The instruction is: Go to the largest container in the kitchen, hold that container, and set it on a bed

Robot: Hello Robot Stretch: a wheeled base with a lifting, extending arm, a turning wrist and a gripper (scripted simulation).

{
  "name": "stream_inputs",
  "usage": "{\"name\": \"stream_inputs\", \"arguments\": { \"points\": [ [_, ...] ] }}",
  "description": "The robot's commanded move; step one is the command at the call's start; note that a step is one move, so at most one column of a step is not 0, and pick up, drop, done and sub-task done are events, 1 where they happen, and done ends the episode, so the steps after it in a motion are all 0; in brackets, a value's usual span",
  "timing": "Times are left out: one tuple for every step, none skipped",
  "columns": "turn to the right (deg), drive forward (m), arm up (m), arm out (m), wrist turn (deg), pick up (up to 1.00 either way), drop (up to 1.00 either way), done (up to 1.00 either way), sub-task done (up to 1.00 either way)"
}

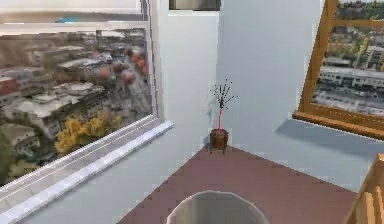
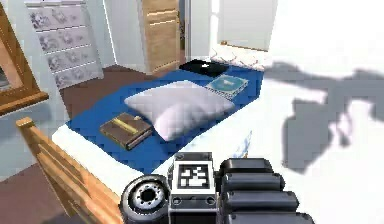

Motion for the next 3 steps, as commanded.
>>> {"name": "stream_inputs", "arguments": {
  "points": [
    [33.0, 0.0, 0.0, 0.0, 0.0, 0.0, 0.0, 0.0, 0.0],
    [0.0, 1.0, 0.0, 0.0, 0.0, 0.0, 0.0, 0.0, 0.0],
    [6.0, 0.0, 0.0, 0.0, 0.0, 0.0, 0.0, 0.0, 0.0]
  ]
}}
